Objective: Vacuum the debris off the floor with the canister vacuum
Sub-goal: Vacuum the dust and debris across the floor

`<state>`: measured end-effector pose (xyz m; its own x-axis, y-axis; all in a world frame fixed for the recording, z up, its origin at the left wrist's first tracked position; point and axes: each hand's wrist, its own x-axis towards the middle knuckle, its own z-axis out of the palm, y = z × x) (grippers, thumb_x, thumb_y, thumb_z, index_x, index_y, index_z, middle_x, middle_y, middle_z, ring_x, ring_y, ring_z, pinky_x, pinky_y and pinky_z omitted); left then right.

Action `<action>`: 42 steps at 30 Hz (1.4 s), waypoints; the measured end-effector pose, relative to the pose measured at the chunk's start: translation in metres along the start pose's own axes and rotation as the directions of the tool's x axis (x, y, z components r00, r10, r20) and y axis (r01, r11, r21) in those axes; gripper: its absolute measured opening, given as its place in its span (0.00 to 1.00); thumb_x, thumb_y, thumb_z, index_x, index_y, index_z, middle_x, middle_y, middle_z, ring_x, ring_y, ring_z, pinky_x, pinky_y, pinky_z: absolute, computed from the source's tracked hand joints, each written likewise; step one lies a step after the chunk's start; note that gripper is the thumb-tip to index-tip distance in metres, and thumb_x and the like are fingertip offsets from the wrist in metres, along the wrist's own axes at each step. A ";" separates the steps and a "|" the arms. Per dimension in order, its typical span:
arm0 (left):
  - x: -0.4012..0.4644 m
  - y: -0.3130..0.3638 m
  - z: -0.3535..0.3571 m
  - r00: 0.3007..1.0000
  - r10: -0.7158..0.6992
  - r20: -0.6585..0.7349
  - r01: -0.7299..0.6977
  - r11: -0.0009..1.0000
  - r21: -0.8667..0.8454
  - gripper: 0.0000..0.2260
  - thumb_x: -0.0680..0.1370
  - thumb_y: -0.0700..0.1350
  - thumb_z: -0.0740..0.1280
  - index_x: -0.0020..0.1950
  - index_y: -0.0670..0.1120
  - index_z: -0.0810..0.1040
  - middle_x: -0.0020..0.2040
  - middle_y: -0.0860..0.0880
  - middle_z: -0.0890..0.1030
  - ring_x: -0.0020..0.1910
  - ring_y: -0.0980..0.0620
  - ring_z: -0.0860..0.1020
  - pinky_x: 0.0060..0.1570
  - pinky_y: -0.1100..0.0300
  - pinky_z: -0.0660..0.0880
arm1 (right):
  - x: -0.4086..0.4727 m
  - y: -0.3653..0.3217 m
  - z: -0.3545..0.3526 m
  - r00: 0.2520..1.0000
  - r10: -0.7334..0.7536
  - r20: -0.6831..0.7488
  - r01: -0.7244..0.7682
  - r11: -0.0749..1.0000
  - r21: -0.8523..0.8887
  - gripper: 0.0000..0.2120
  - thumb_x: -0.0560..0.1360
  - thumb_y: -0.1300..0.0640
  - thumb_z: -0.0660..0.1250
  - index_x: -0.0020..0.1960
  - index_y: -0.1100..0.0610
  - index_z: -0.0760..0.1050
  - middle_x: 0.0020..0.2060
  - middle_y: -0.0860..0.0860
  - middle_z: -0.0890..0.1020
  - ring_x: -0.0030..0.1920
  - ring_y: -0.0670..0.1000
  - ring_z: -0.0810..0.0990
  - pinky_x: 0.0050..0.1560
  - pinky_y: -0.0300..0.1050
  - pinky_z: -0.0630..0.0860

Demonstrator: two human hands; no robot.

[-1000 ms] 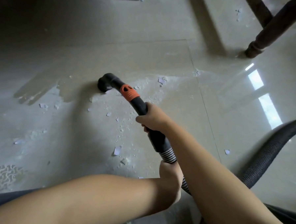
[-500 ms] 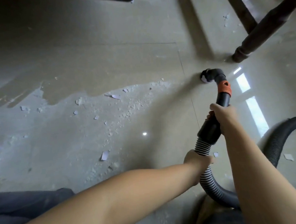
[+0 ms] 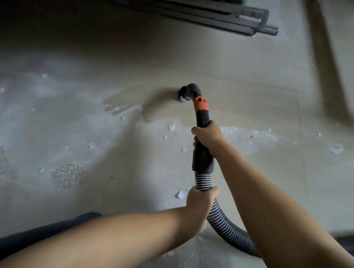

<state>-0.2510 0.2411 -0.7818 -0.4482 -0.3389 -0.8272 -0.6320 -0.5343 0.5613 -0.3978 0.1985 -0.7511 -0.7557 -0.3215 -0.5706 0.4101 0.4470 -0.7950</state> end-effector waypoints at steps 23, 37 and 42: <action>0.122 0.164 -0.326 0.985 -0.140 0.100 0.151 0.982 -0.116 0.09 0.69 0.40 0.69 0.48 0.42 0.78 0.43 0.45 0.79 0.42 0.46 0.80 0.47 0.54 0.79 | 0.088 -0.154 0.367 0.994 0.046 0.100 -0.016 0.959 -0.283 0.08 0.71 0.66 0.65 0.47 0.59 0.68 0.30 0.54 0.75 0.25 0.53 0.75 0.35 0.46 0.77; 0.148 0.218 -0.380 0.995 0.010 -0.094 -0.035 0.961 -0.274 0.07 0.66 0.42 0.71 0.41 0.44 0.75 0.39 0.45 0.77 0.40 0.45 0.77 0.43 0.54 0.73 | 0.119 -0.209 0.447 0.969 0.089 0.228 -0.014 0.951 -0.310 0.10 0.72 0.66 0.64 0.51 0.62 0.68 0.30 0.54 0.75 0.26 0.52 0.75 0.33 0.44 0.76; 0.158 0.239 -0.393 0.989 -0.028 -0.144 -0.014 0.960 -0.281 0.05 0.70 0.40 0.70 0.42 0.44 0.76 0.41 0.45 0.77 0.42 0.45 0.76 0.46 0.53 0.75 | 0.126 -0.227 0.467 0.962 0.093 0.258 -0.006 0.948 -0.318 0.11 0.72 0.65 0.65 0.53 0.61 0.68 0.32 0.54 0.75 0.27 0.52 0.75 0.32 0.43 0.77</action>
<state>-0.2240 -0.2443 -0.7883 -0.3351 -0.4317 -0.8375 -0.4228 -0.7254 0.5431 -0.3476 -0.3336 -0.7390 -0.5572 -0.4828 -0.6756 0.2314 0.6912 -0.6847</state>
